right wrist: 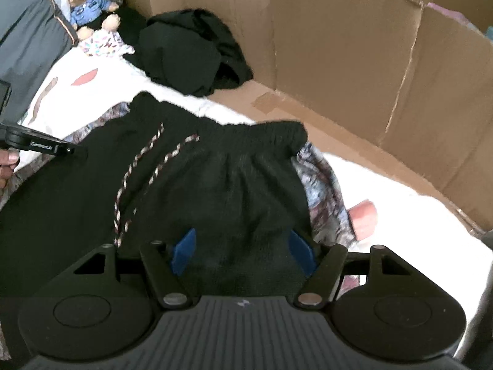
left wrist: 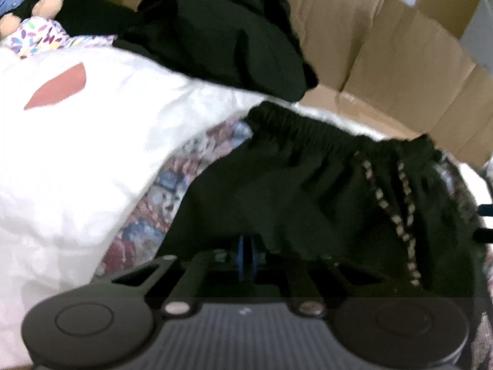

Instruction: Fold clothes

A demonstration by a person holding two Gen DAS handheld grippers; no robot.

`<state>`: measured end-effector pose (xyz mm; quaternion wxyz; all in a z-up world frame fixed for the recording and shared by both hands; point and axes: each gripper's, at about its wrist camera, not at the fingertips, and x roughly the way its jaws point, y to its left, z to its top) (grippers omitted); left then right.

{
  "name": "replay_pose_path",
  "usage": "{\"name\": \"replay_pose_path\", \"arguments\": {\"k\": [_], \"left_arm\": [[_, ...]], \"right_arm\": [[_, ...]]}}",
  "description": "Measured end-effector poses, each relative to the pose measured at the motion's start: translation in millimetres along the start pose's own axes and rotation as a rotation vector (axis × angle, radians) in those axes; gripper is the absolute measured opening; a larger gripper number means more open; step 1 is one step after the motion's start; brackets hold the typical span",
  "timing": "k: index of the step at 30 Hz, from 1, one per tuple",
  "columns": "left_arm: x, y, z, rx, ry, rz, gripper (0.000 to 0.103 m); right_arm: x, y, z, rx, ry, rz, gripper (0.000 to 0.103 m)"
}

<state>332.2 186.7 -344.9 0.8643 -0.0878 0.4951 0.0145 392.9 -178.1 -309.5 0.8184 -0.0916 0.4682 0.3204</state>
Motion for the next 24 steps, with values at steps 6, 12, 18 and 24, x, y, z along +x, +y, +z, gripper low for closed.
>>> {"name": "replay_pose_path", "arguments": {"k": [6,12,18,24], "left_arm": [[-10,0,-18,0.003,-0.016,0.008,0.007],[-50,17,-24,-0.002,-0.006,-0.01,0.026],[-102,48,-14,-0.008,0.016,0.003,0.028],[-169,68,-7,-0.009,0.009,-0.087,0.028]], "right_arm": [[6,0,-21,-0.001,0.05,0.003,0.069],[-5,4,-27,0.018,0.072,0.002,0.069],[-51,21,-18,0.035,0.064,0.019,0.069],[-127,50,29,0.048,0.1,0.0,0.069]]}}
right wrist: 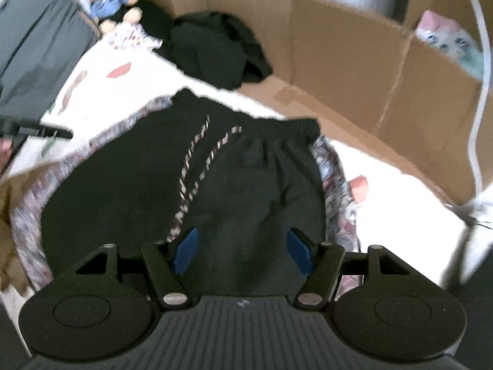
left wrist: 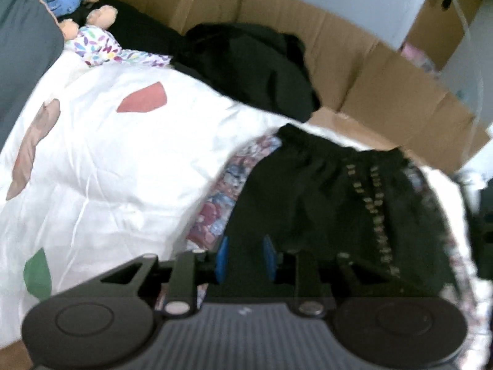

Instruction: Fold clothes

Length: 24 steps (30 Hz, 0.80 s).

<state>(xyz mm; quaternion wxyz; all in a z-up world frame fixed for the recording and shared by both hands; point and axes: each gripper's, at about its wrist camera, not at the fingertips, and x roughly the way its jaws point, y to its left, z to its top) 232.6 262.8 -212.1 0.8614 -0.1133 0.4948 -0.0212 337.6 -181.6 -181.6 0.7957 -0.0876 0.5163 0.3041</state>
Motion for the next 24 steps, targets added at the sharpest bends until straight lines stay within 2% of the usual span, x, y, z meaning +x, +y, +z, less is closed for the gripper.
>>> {"name": "replay_pose_path", "arguments": {"k": [2,4,7,11,14,18,24], "left_arm": [[-23,3,0,0.013,0.003,-0.008,0.028],[-41,8,1,-0.016,-0.01,-0.007,0.028],[-77,10,-5,-0.057,-0.044,0.007,0.03],[-111,7,-18,-0.051,-0.052,0.018,0.032],[-139,6,-31,-0.054,-0.06,0.037,0.033],[-163,9,-42,-0.046,-0.074,0.054,0.035],[-196,22,-66,-0.071,-0.081,0.097,0.039]], "right_arm": [[-32,13,14,0.016,-0.015,-0.003,0.069],[-52,24,21,0.005,-0.03,-0.021,0.069],[-92,42,27,0.008,-0.072,-0.046,0.07],[-138,59,31,0.058,-0.133,-0.063,0.071],[-160,66,30,0.097,-0.165,-0.046,0.076],[-194,78,20,0.114,-0.221,-0.036,0.077],[-210,88,3,0.116,-0.268,-0.007,0.078]]}}
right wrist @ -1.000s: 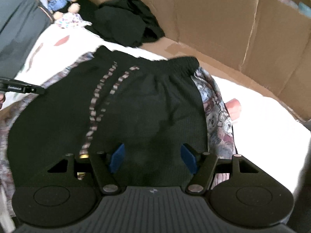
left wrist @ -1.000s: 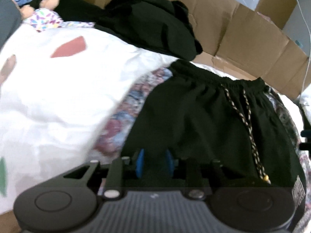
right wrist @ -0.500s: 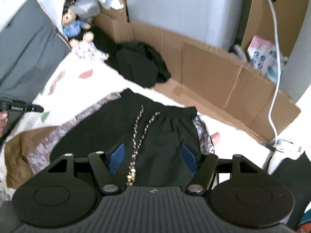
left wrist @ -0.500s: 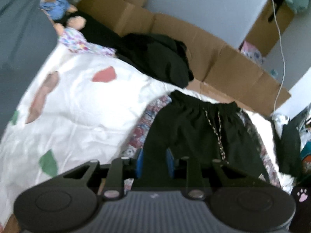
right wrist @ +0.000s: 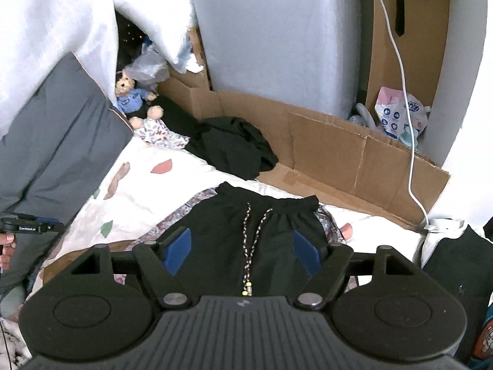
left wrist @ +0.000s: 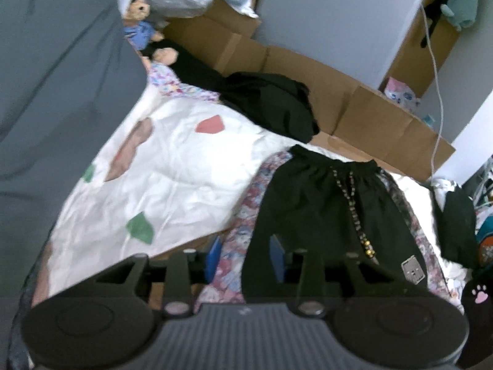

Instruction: Fold clothes

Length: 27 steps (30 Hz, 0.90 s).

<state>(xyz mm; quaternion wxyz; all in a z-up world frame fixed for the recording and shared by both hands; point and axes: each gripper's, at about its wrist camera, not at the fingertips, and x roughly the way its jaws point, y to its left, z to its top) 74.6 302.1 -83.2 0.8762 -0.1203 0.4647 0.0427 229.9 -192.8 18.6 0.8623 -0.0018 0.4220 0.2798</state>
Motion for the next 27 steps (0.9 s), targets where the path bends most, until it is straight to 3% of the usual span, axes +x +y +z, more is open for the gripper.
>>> {"name": "replay_pose_path", "arguments": {"k": [13,27], "left_arm": [[-15,44,-57,-0.064,0.034,0.029,0.039],[33,77,-113,-0.173,0.099,0.016,0.038]], "right_arm": [[14,4,-18,-0.03,0.042,-0.014,0.078],[24,10,-47,-0.059,0.089,-0.017,0.078]]}}
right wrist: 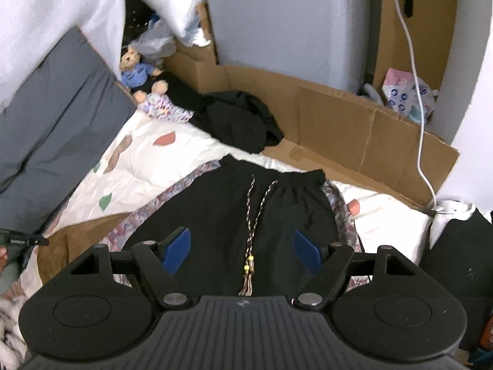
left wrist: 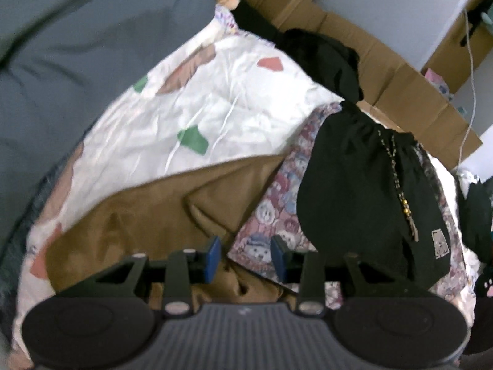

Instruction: Fold clothes

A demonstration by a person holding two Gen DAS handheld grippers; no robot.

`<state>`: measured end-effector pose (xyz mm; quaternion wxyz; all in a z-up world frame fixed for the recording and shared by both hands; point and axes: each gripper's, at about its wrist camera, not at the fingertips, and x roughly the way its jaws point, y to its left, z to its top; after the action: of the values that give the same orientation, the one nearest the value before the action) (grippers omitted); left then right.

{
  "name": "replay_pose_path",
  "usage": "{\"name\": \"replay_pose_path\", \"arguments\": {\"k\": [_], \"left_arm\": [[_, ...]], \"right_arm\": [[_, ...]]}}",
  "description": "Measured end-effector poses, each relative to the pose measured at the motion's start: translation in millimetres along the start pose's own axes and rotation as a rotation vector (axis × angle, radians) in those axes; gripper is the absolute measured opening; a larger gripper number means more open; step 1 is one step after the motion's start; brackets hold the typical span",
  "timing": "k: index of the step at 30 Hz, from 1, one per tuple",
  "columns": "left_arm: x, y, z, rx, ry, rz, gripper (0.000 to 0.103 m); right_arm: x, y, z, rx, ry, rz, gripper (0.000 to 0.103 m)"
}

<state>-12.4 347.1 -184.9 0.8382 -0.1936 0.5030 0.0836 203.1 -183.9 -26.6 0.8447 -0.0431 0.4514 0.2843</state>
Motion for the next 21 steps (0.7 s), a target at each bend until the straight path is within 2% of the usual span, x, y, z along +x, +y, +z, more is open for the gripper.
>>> {"name": "replay_pose_path", "arguments": {"k": [8,21], "left_arm": [[38,13,-18,-0.02,0.042,0.002,0.037],[105,25,-24,-0.076,0.068,-0.023,0.037]], "right_arm": [[14,-4,-13,-0.007,0.053,-0.014,0.078],[52,2,-36,-0.053,0.173,-0.022,0.078]]}}
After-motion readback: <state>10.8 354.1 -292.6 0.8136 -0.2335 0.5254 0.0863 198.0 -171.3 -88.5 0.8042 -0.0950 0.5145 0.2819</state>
